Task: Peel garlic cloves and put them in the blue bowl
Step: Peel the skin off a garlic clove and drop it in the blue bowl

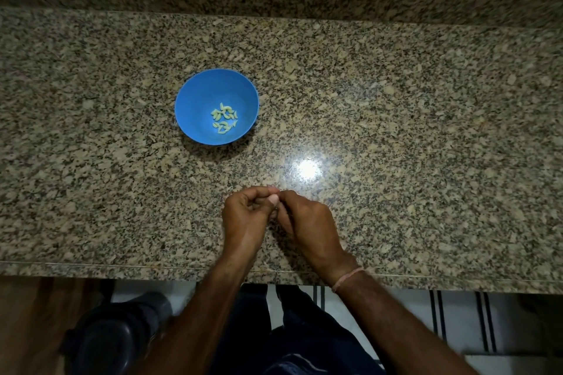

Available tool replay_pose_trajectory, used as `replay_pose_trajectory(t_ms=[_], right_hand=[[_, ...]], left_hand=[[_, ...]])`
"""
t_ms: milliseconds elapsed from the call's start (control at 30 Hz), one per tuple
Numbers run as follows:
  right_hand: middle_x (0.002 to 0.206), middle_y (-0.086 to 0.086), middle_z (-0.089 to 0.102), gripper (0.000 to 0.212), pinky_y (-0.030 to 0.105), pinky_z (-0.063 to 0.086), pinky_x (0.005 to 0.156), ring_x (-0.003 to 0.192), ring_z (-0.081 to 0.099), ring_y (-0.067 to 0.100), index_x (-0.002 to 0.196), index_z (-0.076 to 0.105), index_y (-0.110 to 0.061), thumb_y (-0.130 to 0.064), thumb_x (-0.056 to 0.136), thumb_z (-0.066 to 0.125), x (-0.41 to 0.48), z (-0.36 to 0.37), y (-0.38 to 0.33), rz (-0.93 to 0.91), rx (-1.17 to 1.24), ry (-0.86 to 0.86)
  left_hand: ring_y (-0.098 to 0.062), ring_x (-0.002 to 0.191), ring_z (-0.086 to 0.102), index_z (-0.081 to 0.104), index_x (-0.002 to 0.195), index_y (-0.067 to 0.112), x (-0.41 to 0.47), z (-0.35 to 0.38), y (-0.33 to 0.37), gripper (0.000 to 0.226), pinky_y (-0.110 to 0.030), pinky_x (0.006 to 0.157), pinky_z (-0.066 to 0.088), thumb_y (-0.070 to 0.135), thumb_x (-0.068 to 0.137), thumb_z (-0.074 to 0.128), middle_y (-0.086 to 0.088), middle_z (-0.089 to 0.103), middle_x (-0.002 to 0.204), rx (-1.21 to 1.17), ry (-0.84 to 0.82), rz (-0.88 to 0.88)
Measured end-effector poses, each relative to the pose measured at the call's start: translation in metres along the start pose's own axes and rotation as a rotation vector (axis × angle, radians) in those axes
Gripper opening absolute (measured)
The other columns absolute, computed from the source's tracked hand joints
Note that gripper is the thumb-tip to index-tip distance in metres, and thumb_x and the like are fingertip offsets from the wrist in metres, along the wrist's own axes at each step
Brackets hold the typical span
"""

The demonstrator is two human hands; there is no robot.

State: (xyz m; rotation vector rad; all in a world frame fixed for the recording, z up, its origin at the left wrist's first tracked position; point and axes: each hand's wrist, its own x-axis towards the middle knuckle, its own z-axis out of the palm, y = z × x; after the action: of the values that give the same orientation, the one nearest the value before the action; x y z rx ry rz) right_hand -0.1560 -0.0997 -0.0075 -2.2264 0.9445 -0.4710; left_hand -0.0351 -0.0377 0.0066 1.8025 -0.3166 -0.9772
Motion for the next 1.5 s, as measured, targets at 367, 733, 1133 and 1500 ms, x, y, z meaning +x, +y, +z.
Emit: replay_pose_trajectory(t_ms=[367,733,1133,1500], right_hand=[[0.080,-0.011,0.073,0.011,0.021,0.051,0.062,0.070,0.068,0.005,0.101,0.075,-0.016,-0.022,0.103,0.065,0.006,-0.004,0.002,0.207,0.420,-0.010],[0.078,-0.002,0.067,0.014,0.018,0.044,0.059,0.068,0.059,0.008,0.093,0.066,-0.011,-0.018,0.104,0.061,0.009,0.009,0.004,0.473,0.398,0.095],[0.071,-0.003,0.074,0.016,0.024,0.059,0.074,0.066,0.069,0.010,0.078,0.075,-0.014,-0.018,0.094,0.076,-0.014,0.006,0.002,0.631,0.452,-0.008],[0.077,0.015,0.072,0.016,0.031,0.063,0.071,0.068,0.070,0.018,0.102,0.071,0.011,-0.004,0.097,0.068,-0.025,0.010,-0.025,0.834,1.013,0.043]], left_hand=[[-0.018,0.083,0.077,0.076,0.106,0.002,0.006,-0.008,0.003,0.015,-0.021,0.070,0.060,-0.001,0.093,0.071,-0.013,0.080,0.091,-0.130,-0.101,-0.109],[-0.011,0.061,0.066,0.078,0.098,0.007,0.021,-0.013,0.003,0.013,-0.028,0.061,0.055,0.018,0.092,0.078,-0.006,0.075,0.071,-0.019,-0.015,-0.138],[-0.008,0.082,0.060,0.069,0.103,0.025,0.023,-0.017,0.006,0.008,-0.020,0.060,0.039,0.026,0.096,0.071,0.009,0.063,0.101,0.605,0.014,0.434],[-0.003,0.072,0.064,0.067,0.086,0.027,-0.005,-0.026,-0.027,0.015,-0.022,0.061,0.049,0.019,0.098,0.066,0.010,0.070,0.079,0.349,-0.171,0.207]])
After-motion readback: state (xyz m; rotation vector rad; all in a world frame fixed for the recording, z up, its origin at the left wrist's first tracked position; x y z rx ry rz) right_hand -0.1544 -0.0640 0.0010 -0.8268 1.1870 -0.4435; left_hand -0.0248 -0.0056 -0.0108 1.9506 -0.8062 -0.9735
